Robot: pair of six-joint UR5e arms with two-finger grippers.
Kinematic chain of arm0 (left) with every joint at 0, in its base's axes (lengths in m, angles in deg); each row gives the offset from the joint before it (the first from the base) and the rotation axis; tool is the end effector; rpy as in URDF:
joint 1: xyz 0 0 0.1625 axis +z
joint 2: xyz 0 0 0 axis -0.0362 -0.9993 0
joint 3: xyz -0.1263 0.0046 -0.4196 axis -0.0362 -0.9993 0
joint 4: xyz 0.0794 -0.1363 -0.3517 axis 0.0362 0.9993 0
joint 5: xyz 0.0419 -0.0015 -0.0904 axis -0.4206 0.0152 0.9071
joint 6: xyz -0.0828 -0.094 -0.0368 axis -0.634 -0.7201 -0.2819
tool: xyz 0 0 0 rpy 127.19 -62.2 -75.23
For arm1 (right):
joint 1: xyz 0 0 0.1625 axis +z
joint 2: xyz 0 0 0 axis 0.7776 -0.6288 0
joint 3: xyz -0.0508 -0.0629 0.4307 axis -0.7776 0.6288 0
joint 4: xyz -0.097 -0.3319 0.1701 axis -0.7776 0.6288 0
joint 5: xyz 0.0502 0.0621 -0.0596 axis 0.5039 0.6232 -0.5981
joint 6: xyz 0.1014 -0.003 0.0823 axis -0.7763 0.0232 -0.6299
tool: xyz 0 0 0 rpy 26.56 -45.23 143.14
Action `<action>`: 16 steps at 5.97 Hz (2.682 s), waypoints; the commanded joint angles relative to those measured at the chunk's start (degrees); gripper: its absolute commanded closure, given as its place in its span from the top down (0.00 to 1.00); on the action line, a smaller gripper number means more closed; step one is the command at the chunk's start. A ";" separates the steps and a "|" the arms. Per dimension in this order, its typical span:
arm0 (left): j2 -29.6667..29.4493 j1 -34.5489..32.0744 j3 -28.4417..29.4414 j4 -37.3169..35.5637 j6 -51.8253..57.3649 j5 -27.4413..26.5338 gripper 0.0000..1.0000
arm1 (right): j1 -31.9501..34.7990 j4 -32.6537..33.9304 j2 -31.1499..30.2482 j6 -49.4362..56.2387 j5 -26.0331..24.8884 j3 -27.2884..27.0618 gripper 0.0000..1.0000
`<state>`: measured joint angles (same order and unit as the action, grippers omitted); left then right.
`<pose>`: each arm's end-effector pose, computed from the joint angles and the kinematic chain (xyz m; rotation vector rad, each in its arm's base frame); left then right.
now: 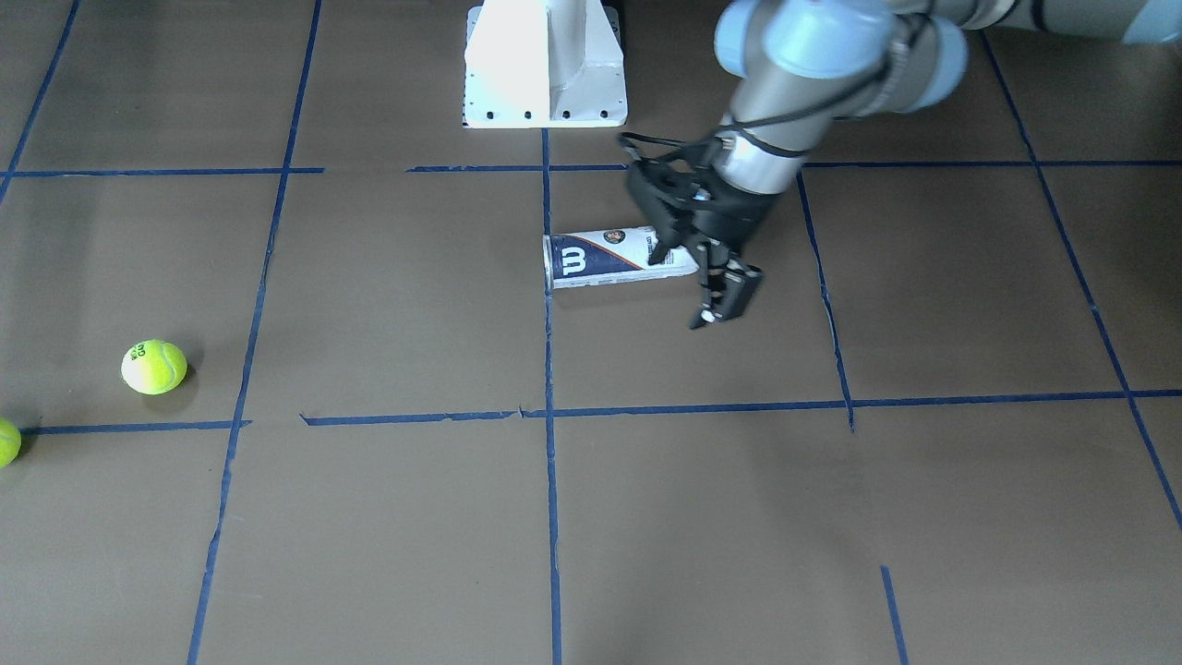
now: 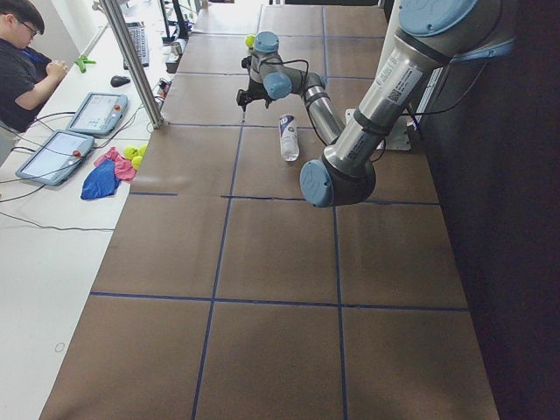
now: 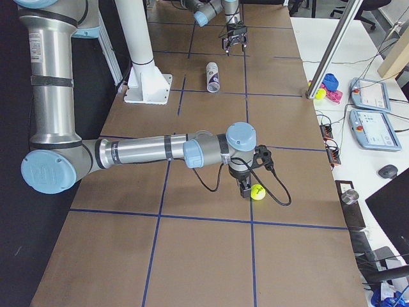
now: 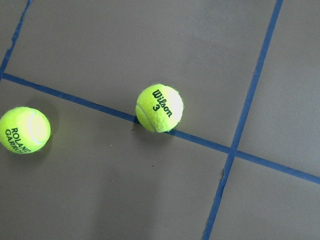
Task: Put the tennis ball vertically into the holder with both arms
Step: 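Reach the left gripper down and grasp the lying white tennis-ball can, then lift the can with the left gripper and stand it upright, open end up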
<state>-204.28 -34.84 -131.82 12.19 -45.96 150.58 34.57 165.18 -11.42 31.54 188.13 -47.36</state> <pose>0.4774 -0.4735 0.1994 0.7411 0.7006 1.0358 0.0027 -0.4723 0.6145 0.2368 -0.8048 -0.2548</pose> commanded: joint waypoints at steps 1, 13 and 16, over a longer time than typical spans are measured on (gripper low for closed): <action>-6.83 7.43 0.07 -15.46 3.88 -7.42 1.00 | 0.00 0.00 0.00 0.00 -0.09 0.31 1.00; -11.34 17.05 19.74 -9.59 4.16 -17.04 0.99 | 0.00 0.09 0.00 0.00 -0.09 0.49 1.00; -11.34 16.87 20.02 -9.21 4.07 -17.04 0.82 | 0.00 0.09 0.00 0.00 -0.09 0.40 1.00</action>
<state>-215.63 -17.84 -111.85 2.96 -41.86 133.54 34.56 165.26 -11.42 31.54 188.04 -46.89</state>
